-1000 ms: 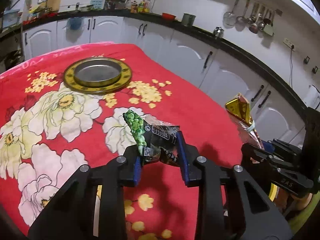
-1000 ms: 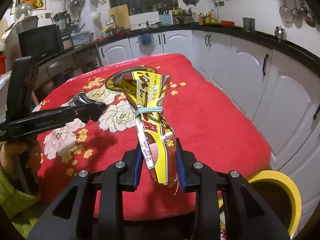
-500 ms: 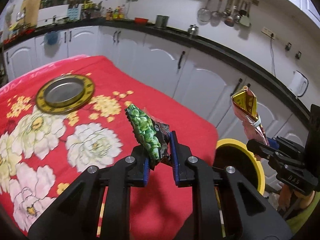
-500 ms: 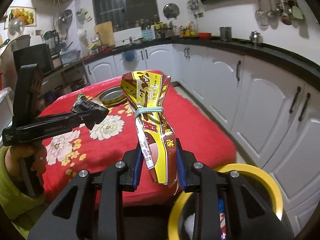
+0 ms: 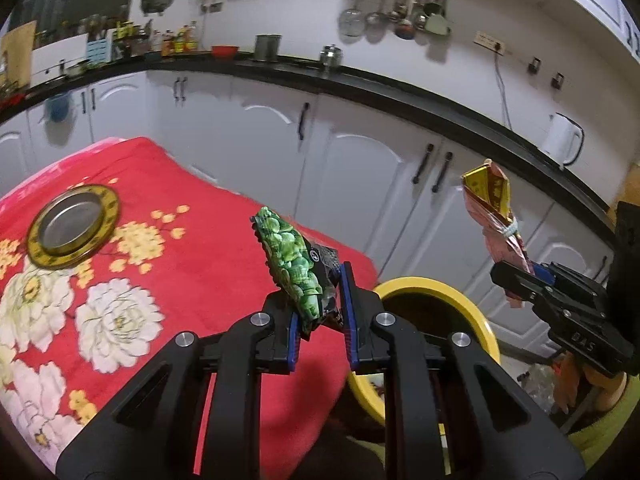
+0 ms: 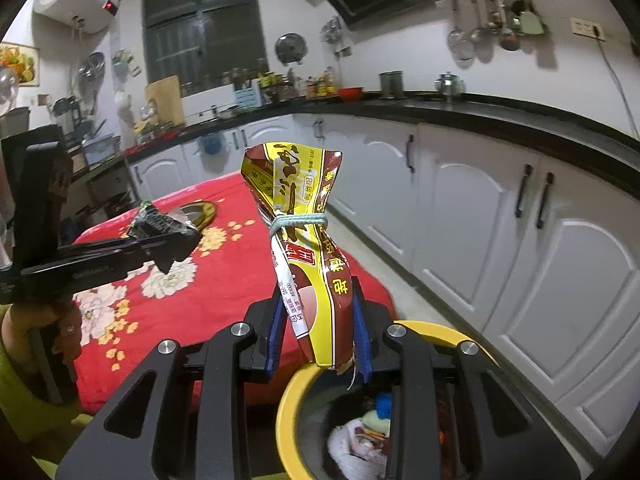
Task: Collect trash
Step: 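Carry the green bag and yellow wrapper over the bin with both tools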
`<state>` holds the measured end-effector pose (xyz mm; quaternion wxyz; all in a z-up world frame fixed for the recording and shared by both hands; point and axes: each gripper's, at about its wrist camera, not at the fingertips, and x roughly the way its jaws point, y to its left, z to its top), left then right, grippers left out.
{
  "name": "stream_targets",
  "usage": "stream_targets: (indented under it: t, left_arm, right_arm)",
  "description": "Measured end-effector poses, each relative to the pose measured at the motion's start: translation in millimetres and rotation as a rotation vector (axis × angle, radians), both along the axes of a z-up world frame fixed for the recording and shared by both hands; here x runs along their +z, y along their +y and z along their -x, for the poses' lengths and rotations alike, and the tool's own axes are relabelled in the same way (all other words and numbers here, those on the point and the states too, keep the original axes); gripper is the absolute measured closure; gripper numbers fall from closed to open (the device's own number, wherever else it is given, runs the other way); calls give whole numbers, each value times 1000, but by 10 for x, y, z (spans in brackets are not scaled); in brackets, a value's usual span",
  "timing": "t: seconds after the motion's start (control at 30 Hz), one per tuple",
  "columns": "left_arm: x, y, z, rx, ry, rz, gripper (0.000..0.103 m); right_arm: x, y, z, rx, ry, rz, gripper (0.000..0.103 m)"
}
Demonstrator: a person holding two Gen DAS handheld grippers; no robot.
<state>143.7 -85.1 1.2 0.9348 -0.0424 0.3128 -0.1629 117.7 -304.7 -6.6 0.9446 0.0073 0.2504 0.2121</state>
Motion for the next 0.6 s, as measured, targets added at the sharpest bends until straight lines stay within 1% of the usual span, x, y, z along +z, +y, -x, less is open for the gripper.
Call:
stream_targets:
  t: [0.2,0.3,0.6]
  left_arm:
    - [-52,-340,4,-82,4,-17,92]
    - [-140,-563,-11,-134,19,-26,92]
    - [-354,-1073,59,-238,47,-63,92]
  right_arm:
    - [-53,-247,50,-64,5,-4,75]
    - [-125,-375,85,-98,21,-6,75]
    - [-371,-770,151,-189,75,-33,75]
